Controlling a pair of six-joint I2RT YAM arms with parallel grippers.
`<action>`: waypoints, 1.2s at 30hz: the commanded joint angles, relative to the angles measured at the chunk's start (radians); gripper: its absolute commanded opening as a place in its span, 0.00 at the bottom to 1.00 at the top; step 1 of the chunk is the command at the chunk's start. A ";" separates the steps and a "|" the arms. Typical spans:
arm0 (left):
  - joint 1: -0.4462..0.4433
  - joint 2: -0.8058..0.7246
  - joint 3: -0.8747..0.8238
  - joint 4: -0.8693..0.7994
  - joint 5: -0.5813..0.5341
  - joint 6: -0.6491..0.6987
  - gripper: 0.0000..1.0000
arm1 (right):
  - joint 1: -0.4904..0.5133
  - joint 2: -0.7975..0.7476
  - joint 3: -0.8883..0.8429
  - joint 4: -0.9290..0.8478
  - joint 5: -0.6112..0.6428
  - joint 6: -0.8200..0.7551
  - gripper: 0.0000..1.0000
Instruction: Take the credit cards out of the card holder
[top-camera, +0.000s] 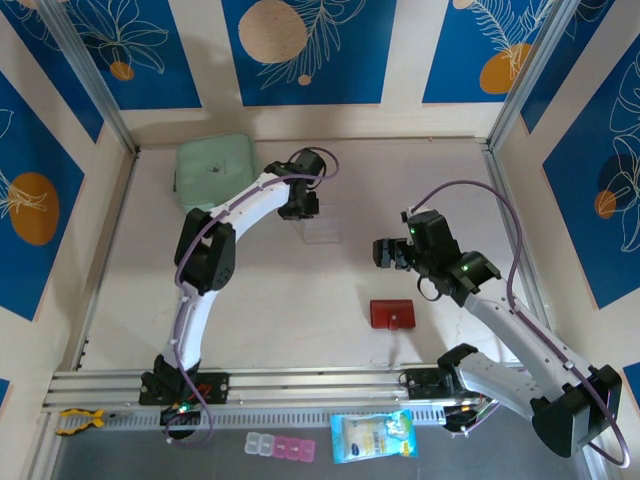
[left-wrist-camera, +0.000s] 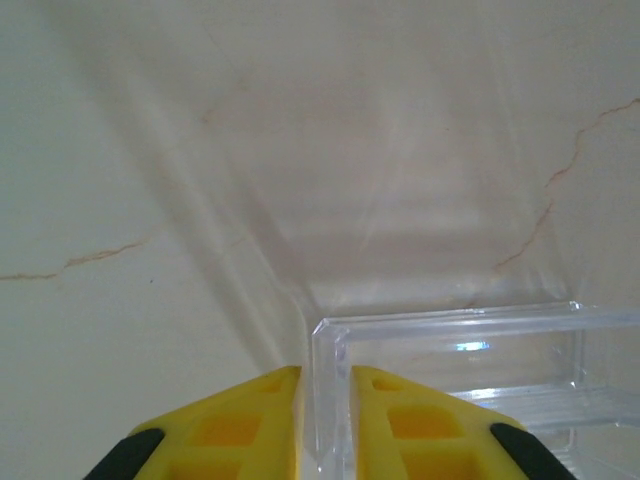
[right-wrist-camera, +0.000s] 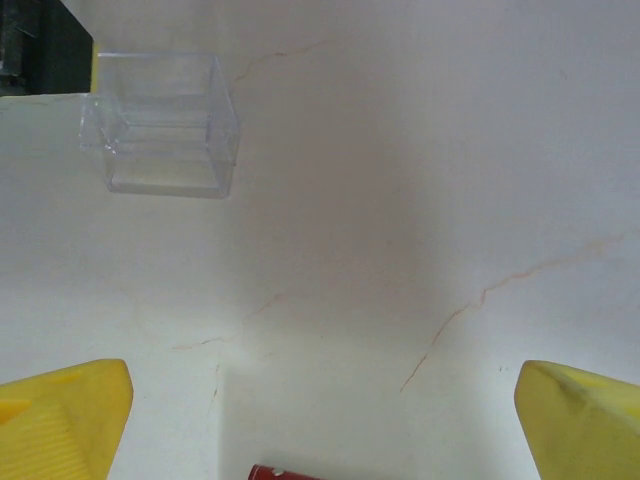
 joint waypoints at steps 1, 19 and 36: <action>-0.004 -0.088 -0.019 0.001 0.014 0.016 0.21 | -0.023 -0.001 0.020 -0.078 -0.055 0.138 0.99; 0.023 -0.499 -0.318 -0.028 0.030 0.216 0.32 | -0.279 0.109 -0.128 -0.236 -0.521 1.167 0.95; 0.044 -0.792 -0.470 -0.149 -0.022 0.411 0.37 | -0.324 0.129 -0.325 -0.125 -0.601 1.402 0.95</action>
